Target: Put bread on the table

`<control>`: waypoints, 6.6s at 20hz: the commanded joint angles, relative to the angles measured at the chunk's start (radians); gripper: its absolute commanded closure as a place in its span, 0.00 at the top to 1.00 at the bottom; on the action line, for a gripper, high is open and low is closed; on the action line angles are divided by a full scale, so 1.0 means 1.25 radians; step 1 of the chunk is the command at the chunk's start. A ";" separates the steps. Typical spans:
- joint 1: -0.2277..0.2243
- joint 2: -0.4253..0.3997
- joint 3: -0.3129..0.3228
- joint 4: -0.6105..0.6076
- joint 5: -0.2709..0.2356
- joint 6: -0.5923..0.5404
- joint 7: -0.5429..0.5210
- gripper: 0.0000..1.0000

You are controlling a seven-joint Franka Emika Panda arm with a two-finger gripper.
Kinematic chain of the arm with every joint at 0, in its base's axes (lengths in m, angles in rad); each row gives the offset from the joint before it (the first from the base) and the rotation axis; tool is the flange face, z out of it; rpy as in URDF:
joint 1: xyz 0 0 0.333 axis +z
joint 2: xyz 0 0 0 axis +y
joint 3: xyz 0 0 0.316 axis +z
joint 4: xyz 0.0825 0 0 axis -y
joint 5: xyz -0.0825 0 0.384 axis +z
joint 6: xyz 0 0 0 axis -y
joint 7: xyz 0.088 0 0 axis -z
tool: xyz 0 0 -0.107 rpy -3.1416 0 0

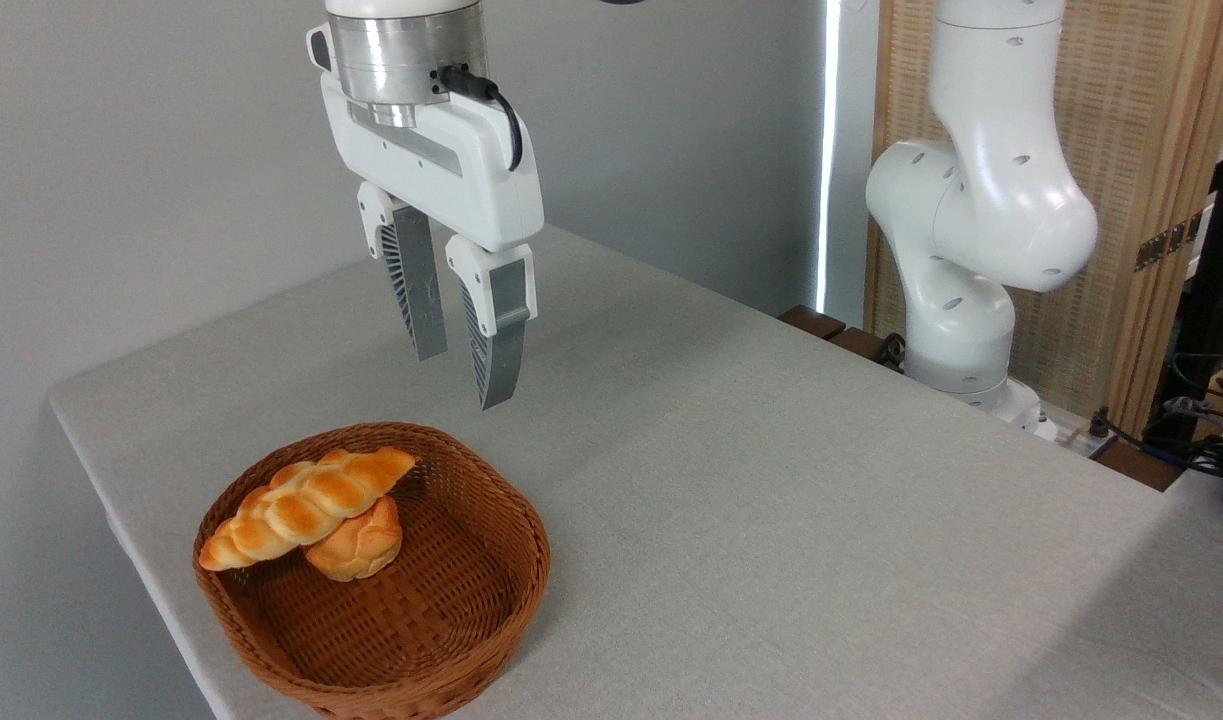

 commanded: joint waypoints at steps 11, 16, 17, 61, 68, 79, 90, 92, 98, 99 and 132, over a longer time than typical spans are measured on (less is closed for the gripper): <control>0.001 -0.006 -0.008 0.005 -0.003 -0.026 -0.015 1.00; 0.002 0.004 -0.006 0.005 -0.003 -0.025 -0.012 1.00; 0.001 0.003 -0.007 0.005 -0.003 -0.026 -0.014 1.00; -0.085 0.142 -0.056 -0.141 0.019 0.530 -0.076 1.00; -0.093 0.162 -0.058 -0.143 0.022 0.555 -0.075 1.00; -0.095 0.166 -0.064 -0.141 0.054 0.555 -0.081 0.63; -0.095 0.166 -0.070 -0.141 0.052 0.555 -0.084 0.45; -0.095 0.165 -0.070 -0.141 0.052 0.555 -0.082 0.43; -0.093 0.163 -0.070 -0.140 0.052 0.555 -0.081 0.43; -0.093 0.162 -0.070 -0.140 0.052 0.555 -0.081 0.43; -0.153 -0.211 -0.049 -0.334 0.001 0.069 -0.086 0.46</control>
